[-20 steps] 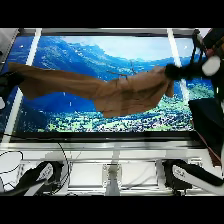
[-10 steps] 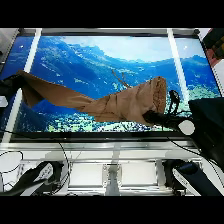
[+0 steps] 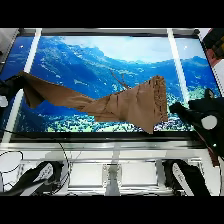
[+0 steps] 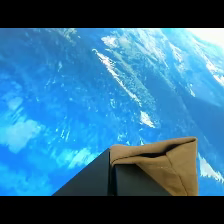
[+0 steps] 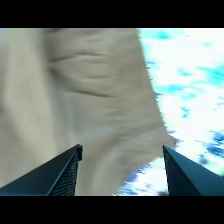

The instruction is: Fold the clothes and pants, and hang the long-sleeved shirts on hangers.

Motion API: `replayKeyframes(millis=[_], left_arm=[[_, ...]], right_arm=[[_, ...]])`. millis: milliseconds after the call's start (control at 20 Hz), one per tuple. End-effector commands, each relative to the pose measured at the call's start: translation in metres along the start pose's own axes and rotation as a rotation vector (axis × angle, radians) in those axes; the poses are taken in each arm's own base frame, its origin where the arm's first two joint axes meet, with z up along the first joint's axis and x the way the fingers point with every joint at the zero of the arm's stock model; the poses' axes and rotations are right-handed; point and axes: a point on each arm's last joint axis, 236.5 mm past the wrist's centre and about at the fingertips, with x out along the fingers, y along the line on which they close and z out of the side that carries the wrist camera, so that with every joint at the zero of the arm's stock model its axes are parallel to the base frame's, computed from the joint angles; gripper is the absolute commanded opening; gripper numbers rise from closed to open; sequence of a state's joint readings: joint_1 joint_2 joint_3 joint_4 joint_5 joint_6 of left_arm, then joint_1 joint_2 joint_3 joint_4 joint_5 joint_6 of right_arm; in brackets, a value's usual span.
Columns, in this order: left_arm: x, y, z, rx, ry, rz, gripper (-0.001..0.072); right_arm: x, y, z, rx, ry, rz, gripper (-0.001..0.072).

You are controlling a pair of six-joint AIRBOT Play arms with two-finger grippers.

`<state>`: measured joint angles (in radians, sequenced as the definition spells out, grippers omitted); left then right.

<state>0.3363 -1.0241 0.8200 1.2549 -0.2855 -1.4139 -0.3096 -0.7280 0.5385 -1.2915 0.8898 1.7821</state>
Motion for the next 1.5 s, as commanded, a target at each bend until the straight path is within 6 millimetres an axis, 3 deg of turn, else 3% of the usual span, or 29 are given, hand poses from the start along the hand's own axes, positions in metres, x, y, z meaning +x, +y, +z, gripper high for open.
replayKeyframes(millis=[0, 350, 550, 700, 800, 900, 950, 1050, 1150, 1300, 1450], left_arm=[[0.0, -0.001, -0.006, 0.0, 0.028, -0.005, 0.0023], [0.0, -0.002, -0.011, 0.001, 0.048, -0.008, 0.0023], [0.0, -0.002, -0.011, 0.0, 0.048, -0.008, 0.0023], [0.0, -0.009, -0.013, 0.008, 0.051, -0.021, 0.0023], [0.0, -0.019, -0.015, 0.02, 0.056, -0.042, 0.0023], [0.0, -0.033, -0.018, 0.035, 0.062, -0.069, 0.0023], [0.0, -0.037, -0.018, 0.039, 0.063, -0.077, 0.0023], [0.0, -0.041, -0.019, 0.043, 0.063, -0.086, 0.0023], [-0.001, -0.041, -0.017, 0.043, 0.056, -0.084, 0.0023], [-0.011, -0.039, 0.016, 0.039, -0.064, -0.075, 0.0022], [-0.043, -0.032, 0.081, 0.028, -0.31, -0.049, 0.0021]], right_arm=[[0.004, -0.045, -0.023, 0.083, 0.175, -0.045, 0.0546], [0.061, -0.01, -0.065, 0.44, 0.439, 0.191, 0.0547], [0.083, -0.007, -0.054, 0.597, 0.351, 0.24, 0.0544], [0.089, -0.002, -0.03, 0.607, 0.242, 0.289, 0.046], [0.091, 0.013, -0.021, 0.597, 0.207, 0.331, 0.0426], [0.095, 0.022, -0.013, 0.565, 0.16, 0.333, 0.0155], [0.096, 0.024, -0.004, 0.52, 0.12, 0.328, 0.0046], [0.088, 0.033, 0.031, 0.356, 0.019, 0.351, 0.0043], [0.064, 0.053, 0.08, 0.191, -0.107, 0.392, 0.0043], [-0.006, 0.09, 0.165, -0.074, -0.356, 0.417, 0.0042], [-0.081, 0.099, 0.233, -0.336, -0.586, 0.268, 0.0042]])
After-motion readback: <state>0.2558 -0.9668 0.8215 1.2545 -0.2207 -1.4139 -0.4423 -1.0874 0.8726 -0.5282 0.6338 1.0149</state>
